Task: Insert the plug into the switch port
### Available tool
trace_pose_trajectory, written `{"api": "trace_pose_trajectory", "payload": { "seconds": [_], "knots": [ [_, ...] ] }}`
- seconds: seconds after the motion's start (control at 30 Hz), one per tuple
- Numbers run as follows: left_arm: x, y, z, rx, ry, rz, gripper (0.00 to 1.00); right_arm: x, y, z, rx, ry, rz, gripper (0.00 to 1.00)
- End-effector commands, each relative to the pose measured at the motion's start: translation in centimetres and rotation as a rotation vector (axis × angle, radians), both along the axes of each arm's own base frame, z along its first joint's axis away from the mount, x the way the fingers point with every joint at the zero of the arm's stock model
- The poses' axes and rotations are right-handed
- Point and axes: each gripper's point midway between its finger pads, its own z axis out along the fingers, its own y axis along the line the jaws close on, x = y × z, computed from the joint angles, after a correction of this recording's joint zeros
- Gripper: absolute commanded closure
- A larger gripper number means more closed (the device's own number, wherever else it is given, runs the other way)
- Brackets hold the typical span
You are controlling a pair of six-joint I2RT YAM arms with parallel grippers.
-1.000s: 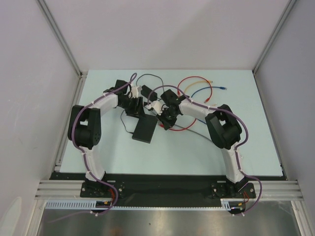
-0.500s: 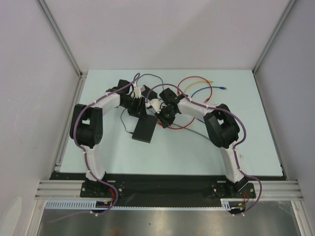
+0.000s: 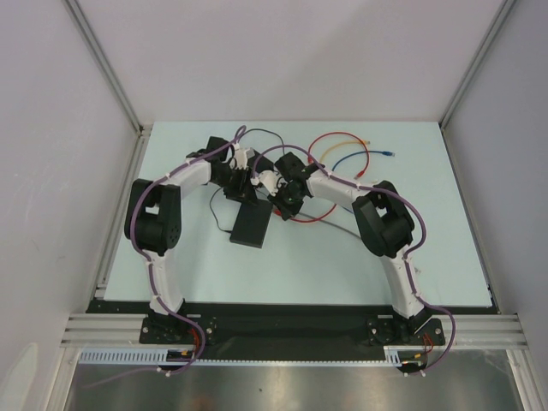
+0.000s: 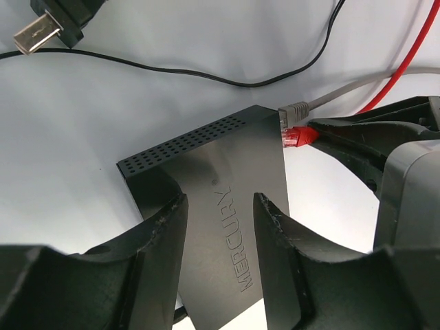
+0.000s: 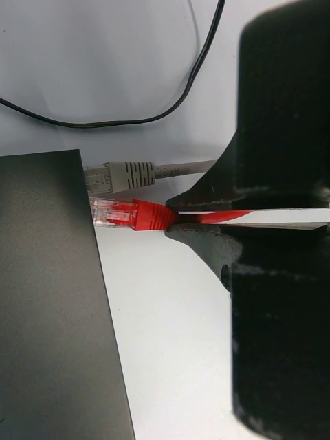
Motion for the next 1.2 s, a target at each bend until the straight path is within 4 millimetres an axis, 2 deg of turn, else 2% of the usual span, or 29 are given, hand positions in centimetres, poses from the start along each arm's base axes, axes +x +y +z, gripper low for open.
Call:
{"api": "trace_pose_trajectory", "payload": {
  "seconds": [0.0, 0.27, 0.37, 0.47, 0.67, 0.9, 1.07, 1.17],
  "knots": [
    [0.7, -0.1, 1.0, -0.007, -0.038, 0.006, 0.51, 0.8, 1.3, 0.8, 0.031, -0.047, 0.039, 1.0],
    [2.5, 3.9, 2.7, -0.019, -0.088, 0.138, 0.5, 0.6, 1.0, 0.9, 0.043, -0.058, 0.059, 1.0],
    [2.6, 5.1, 2.3, 0.015, -0.078, 0.139, 0.5, 0.6, 0.9, 0.8, 0.044, -0.051, 0.058, 1.0],
    [2.1, 5.5, 0.9, 0.044, -0.04, 0.127, 0.48, 0.6, 0.9, 0.8, 0.051, -0.048, 0.064, 1.0],
    [1.3, 4.5, -0.9, 0.006, 0.031, 0.092, 0.46, 0.7, 0.8, 0.6, 0.049, -0.048, 0.073, 1.0],
    [1.8, 2.3, -1.1, -0.022, 0.014, 0.02, 0.49, 0.9, 1.1, 0.9, 0.063, -0.059, 0.08, 1.0],
    [2.4, 0.6, -0.5, -0.048, -0.021, -0.03, 0.48, 0.8, 1.0, 0.3, 0.027, -0.04, 0.091, 1.0],
    [2.0, -0.4, -0.6, -0.062, -0.013, -0.066, 0.48, 1.0, 0.9, 0.2, 0.011, -0.035, 0.083, 1.0]
  ]
}}
